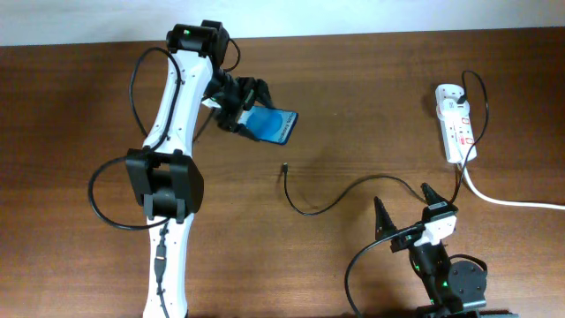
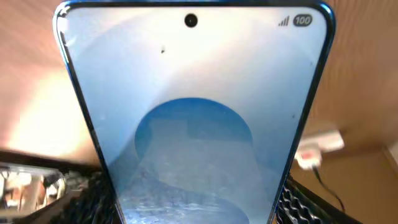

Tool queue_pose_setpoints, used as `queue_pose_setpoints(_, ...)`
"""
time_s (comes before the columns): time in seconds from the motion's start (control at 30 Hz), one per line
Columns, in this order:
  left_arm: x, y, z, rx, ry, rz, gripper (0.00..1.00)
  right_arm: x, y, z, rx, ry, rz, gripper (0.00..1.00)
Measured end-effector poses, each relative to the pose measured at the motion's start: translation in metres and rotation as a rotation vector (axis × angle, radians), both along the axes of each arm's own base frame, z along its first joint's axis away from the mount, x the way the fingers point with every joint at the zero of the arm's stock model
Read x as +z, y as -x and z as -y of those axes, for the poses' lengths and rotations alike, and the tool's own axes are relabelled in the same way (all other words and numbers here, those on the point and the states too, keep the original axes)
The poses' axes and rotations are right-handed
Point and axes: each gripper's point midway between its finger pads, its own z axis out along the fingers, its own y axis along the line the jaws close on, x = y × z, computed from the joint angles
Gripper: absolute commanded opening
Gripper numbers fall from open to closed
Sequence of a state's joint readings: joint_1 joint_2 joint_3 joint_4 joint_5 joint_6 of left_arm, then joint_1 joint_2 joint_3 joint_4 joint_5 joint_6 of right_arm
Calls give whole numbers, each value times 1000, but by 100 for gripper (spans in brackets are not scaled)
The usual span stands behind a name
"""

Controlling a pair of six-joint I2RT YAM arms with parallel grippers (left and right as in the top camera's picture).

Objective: Plug charger to phone and switch on socket

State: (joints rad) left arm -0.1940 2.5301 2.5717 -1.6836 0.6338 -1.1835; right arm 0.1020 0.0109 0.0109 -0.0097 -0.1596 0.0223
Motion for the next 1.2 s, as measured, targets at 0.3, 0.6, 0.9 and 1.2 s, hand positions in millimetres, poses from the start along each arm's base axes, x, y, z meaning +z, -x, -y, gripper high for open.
queue_pose_setpoints(0.3,-22,-7,-43,-430,-205,267,0,19,-33,-34,161,-96,-364,99)
queue_pose_setpoints(0.6,-22,-7,-44,-645,-168,374,0,19,-106,-95,418,-333,-820,95)
queue_pose_setpoints(0.9,-15,4,10,-99,-167,76,0,-26,-142,-183,276,-631,-961,65)
queue_pose_setpoints(1.2,-15,23,59,-87,-185,47,0,-59,-147,-174,120,-674,-1033,49)
